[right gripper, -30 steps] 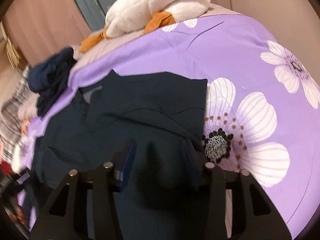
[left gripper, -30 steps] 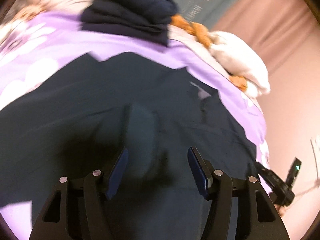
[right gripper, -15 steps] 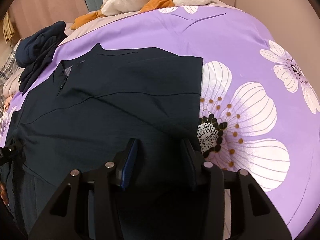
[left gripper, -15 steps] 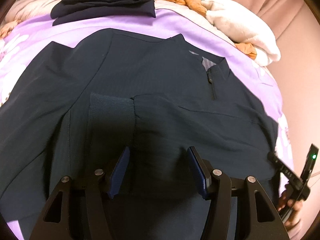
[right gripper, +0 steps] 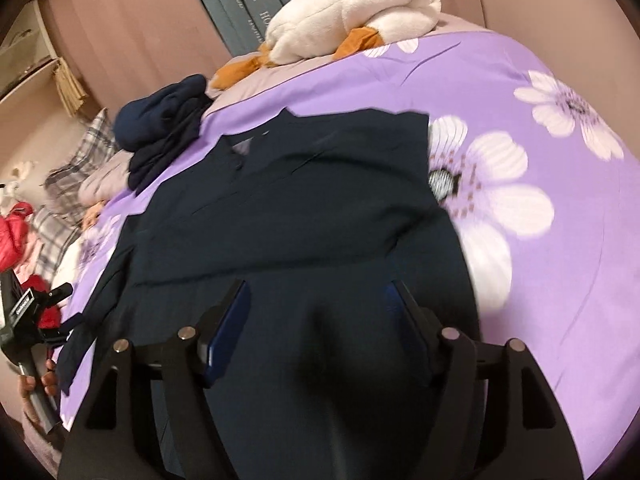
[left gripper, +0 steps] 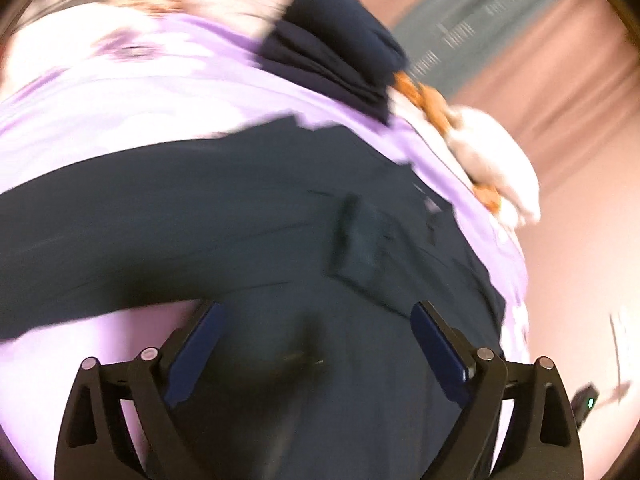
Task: Fold large clothes
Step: 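Grasp the other sleeve cuff with the left tool and fold it across the body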
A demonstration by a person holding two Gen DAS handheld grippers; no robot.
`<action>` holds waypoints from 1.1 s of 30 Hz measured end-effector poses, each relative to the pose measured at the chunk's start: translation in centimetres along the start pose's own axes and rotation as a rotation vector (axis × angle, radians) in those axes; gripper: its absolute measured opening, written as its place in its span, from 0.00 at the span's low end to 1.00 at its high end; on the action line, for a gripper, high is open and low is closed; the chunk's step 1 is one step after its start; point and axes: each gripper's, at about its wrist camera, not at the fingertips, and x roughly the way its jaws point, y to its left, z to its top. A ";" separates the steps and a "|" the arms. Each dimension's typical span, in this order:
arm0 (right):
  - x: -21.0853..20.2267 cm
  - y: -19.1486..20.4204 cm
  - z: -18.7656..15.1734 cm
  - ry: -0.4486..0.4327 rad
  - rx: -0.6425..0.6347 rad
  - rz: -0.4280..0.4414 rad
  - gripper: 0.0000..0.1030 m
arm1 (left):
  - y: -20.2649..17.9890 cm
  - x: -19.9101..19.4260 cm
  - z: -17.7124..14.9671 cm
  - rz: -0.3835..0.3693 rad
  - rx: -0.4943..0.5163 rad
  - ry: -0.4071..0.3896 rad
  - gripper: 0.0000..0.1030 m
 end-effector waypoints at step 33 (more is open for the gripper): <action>-4.8 7.7 -7.2 0.025 -0.051 0.048 0.70 | 21.8 -7.9 -2.5 -0.021 -0.789 -0.399 0.73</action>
